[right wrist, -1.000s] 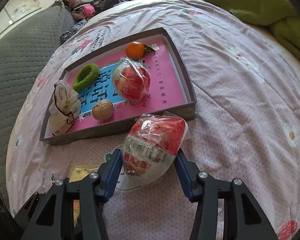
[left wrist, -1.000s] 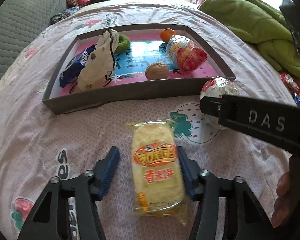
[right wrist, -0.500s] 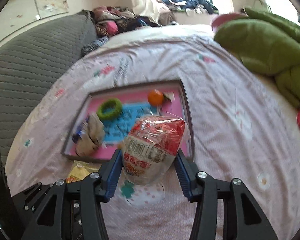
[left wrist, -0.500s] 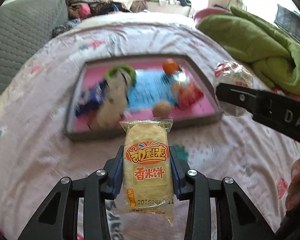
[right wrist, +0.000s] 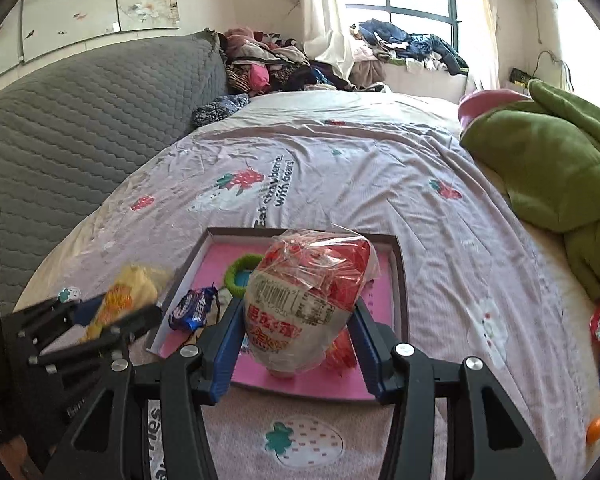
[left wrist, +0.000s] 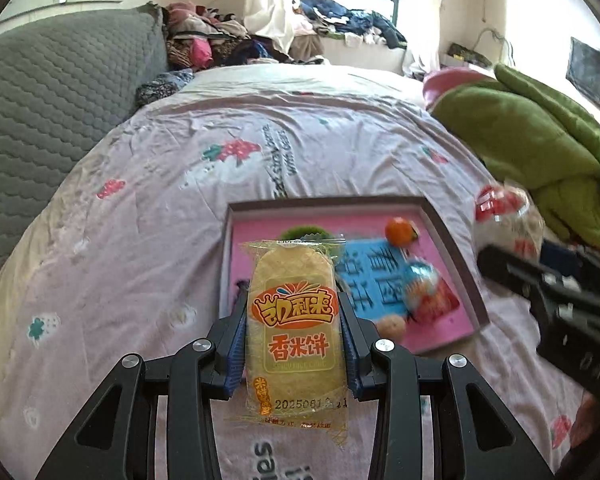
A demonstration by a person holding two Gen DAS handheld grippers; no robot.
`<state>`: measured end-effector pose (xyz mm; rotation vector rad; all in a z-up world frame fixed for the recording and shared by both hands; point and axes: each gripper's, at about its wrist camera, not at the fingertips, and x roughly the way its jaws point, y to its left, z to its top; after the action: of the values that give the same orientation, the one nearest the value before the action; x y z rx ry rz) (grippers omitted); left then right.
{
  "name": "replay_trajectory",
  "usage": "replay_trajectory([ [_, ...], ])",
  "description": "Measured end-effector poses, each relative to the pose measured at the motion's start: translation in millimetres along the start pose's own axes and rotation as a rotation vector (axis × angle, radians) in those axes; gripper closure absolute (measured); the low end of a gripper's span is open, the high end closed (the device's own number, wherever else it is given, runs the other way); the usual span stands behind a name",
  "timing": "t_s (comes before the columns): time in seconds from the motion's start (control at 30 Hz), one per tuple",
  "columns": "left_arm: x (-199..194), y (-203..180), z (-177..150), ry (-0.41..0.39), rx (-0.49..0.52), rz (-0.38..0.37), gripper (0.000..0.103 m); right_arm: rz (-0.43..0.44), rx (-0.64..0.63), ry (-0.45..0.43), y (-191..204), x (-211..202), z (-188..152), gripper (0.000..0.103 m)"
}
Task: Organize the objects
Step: 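Carry the rice-cake packet and red-wrapped egg over the pink tray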
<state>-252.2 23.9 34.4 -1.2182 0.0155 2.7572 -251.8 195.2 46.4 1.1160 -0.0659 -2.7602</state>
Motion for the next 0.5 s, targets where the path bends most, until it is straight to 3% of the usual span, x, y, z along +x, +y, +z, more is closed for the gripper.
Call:
replay_trajectory([
  [0.23, 13.7, 14.6, 19.9, -0.015, -0.014, 0.009, 0.062, 0.011, -0.023, -0.003, 11.5, 17.8, 9.6, 0.051],
  [0.5, 46.3, 23.9, 20.0, 0.012, -0.013, 0.019, 0.062, 0.009, -0.048, 0.044, 20.5, 57.3, 5.8, 0.051],
])
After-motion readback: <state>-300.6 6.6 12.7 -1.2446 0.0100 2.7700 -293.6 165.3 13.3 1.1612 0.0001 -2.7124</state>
